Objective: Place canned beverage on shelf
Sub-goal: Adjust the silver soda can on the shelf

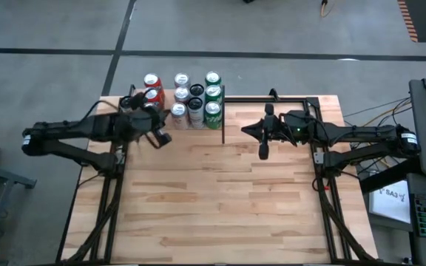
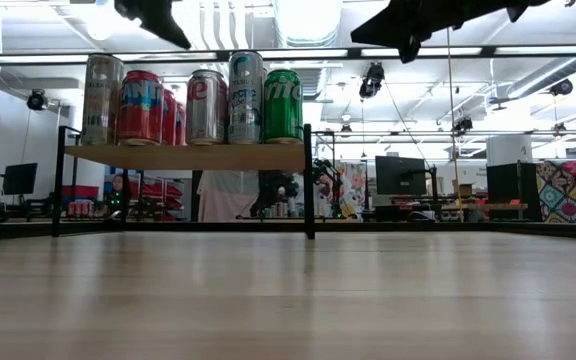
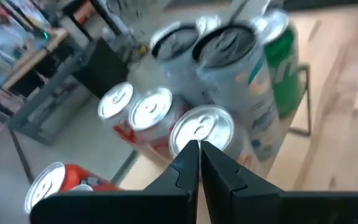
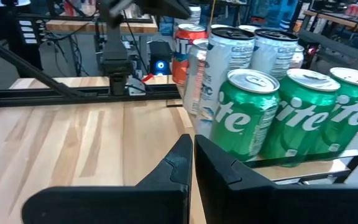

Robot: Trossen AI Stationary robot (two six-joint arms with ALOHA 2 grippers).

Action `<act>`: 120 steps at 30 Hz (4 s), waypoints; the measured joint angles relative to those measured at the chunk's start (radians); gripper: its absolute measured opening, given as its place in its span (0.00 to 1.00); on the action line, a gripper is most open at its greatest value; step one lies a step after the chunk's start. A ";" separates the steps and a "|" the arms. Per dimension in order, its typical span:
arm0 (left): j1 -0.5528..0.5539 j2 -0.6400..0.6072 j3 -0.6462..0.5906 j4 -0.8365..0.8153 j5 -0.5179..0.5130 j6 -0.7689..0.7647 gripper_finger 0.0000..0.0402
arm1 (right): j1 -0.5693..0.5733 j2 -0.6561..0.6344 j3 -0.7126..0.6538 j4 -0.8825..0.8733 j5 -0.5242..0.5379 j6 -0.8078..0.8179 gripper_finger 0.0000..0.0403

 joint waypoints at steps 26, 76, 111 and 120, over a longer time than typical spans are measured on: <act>0.081 0.115 0.047 -0.068 0.044 0.054 0.00 | 0.039 0.000 0.000 -0.002 0.003 -0.002 0.02; 0.077 0.143 0.075 -0.101 0.089 -0.217 0.00 | 0.050 0.000 0.000 -0.025 0.002 -0.003 0.02; 0.078 0.174 0.082 -0.060 0.165 0.054 0.00 | 0.050 0.000 0.000 -0.032 0.002 -0.002 0.02; 0.079 0.148 0.154 -0.172 0.107 0.048 0.00 | 0.050 0.000 0.000 -0.040 0.002 -0.002 0.02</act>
